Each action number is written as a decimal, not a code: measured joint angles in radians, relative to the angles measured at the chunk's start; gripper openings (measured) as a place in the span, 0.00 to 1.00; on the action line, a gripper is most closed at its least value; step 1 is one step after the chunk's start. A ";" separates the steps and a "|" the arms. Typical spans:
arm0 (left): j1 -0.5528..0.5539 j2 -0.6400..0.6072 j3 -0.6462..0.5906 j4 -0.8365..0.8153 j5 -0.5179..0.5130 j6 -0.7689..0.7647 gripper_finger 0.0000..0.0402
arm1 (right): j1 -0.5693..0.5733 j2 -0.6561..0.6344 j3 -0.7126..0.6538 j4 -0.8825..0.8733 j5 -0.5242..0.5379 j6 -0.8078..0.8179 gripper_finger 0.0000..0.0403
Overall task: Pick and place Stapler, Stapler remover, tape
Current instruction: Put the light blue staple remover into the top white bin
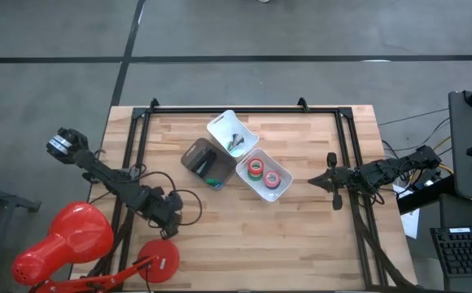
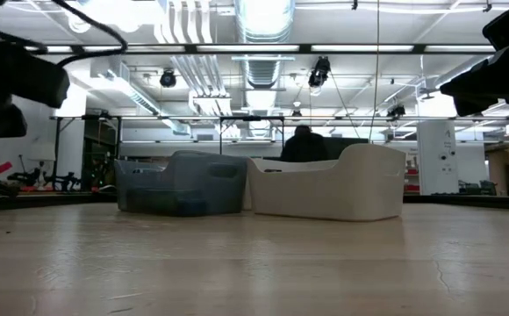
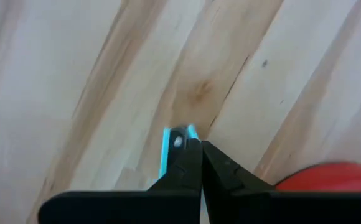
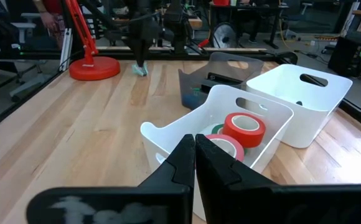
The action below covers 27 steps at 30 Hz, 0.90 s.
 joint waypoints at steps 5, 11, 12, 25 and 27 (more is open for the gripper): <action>0.001 0.000 0.019 0.032 -0.026 0.014 0.00 | 0.000 0.000 0.000 0.000 0.000 0.000 0.02; 0.000 -0.002 0.029 0.030 0.062 -0.072 0.04 | 0.000 0.000 0.000 0.000 0.000 0.000 0.02; 0.000 -0.003 0.030 0.031 0.062 -0.090 0.06 | 0.000 0.000 0.000 0.000 0.000 0.000 0.02; -0.029 0.000 0.030 0.023 0.114 -0.252 0.41 | 0.000 0.000 0.000 0.000 0.000 0.000 0.02; -0.034 0.000 0.030 0.023 0.120 -0.252 0.43 | 0.000 0.000 0.000 0.000 0.000 0.000 0.02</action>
